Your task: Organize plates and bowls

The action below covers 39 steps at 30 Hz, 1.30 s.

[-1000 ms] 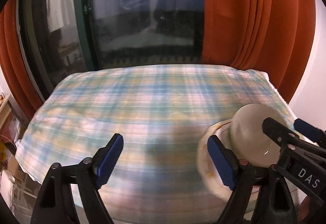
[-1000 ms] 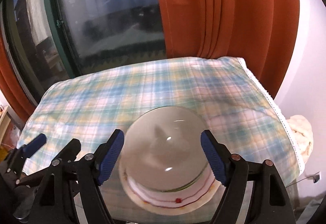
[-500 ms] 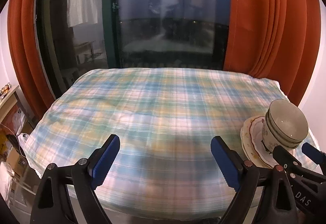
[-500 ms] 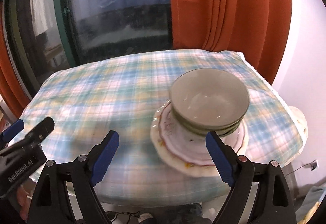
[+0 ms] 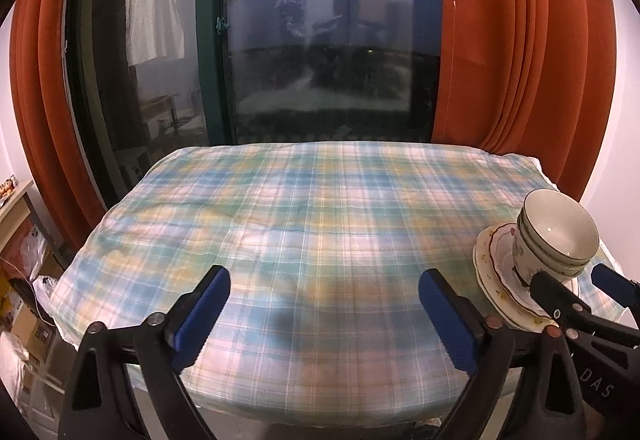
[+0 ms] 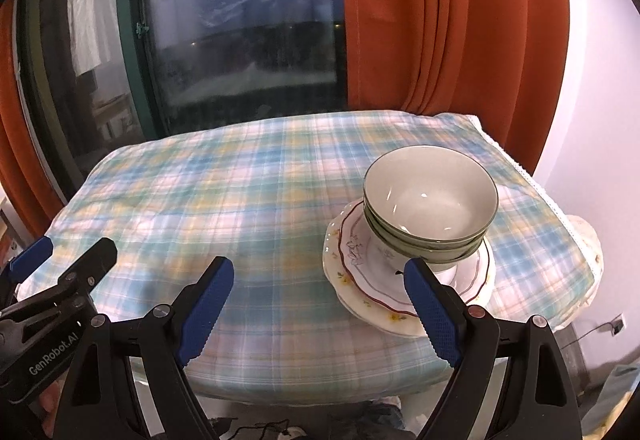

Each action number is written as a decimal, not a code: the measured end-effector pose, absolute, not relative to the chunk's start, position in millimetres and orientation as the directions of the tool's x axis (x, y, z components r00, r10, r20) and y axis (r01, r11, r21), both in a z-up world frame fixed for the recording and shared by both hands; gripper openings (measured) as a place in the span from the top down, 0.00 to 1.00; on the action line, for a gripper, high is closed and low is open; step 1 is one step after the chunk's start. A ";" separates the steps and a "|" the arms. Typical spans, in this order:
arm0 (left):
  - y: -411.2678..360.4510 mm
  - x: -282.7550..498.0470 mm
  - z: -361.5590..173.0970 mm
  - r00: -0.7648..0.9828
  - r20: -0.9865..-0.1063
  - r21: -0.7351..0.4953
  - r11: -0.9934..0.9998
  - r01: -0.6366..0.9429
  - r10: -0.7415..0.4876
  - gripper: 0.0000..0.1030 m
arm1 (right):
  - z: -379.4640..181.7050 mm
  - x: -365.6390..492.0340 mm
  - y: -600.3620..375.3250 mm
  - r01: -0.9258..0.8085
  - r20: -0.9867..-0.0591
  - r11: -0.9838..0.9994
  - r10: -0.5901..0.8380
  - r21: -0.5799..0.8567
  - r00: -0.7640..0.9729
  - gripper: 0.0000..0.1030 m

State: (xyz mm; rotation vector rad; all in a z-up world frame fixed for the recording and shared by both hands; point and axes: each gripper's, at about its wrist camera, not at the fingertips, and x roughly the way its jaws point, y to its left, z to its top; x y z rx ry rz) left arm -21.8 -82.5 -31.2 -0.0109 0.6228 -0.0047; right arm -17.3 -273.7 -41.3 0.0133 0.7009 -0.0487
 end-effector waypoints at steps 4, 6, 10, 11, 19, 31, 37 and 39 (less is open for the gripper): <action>-83.8 -22.3 -30.8 0.820 -0.572 -0.007 1.000 0.005 -0.008 0.04 | -40.3 -19.3 -271.7 0.044 -0.642 0.999 -0.042 -0.013 0.765 0.13; -84.6 -22.3 -30.7 0.821 -0.571 -0.012 1.000 0.006 -0.012 0.04 | -39.8 -19.3 -272.6 0.049 -0.641 0.999 -0.045 -0.012 0.767 0.13; -85.5 -22.8 -30.0 0.823 -0.567 -0.006 1.000 0.004 -0.007 0.03 | -39.2 -18.9 -274.0 0.053 -0.640 0.999 -0.048 -0.011 0.767 0.13; -85.6 -22.9 -30.0 0.823 -0.568 -0.007 1.000 0.005 -0.008 0.03 | -39.3 -18.5 -274.1 0.053 -0.640 0.999 -0.048 -0.012 0.767 0.13; -85.2 -22.9 -29.8 0.822 -0.570 -0.008 1.000 0.003 -0.007 0.03 | -39.1 -17.7 -275.1 0.053 -0.641 0.999 -0.047 -0.010 0.766 0.13; -82.2 -23.0 -30.1 0.816 -0.578 -0.011 1.000 -0.004 -0.003 0.03 | -41.6 -17.3 -275.1 0.050 -0.648 0.999 -0.041 -0.006 0.761 0.13; -81.2 -23.1 -29.8 0.814 -0.580 -0.010 1.000 -0.004 -0.003 0.03 | -44.6 -15.1 -274.2 0.047 -0.654 0.999 -0.037 -0.002 0.755 0.13; -81.6 -23.1 -29.8 0.816 -0.579 -0.010 1.000 -0.003 -0.004 0.03 | -44.9 -14.0 -273.9 0.048 -0.656 0.999 -0.038 -0.002 0.753 0.13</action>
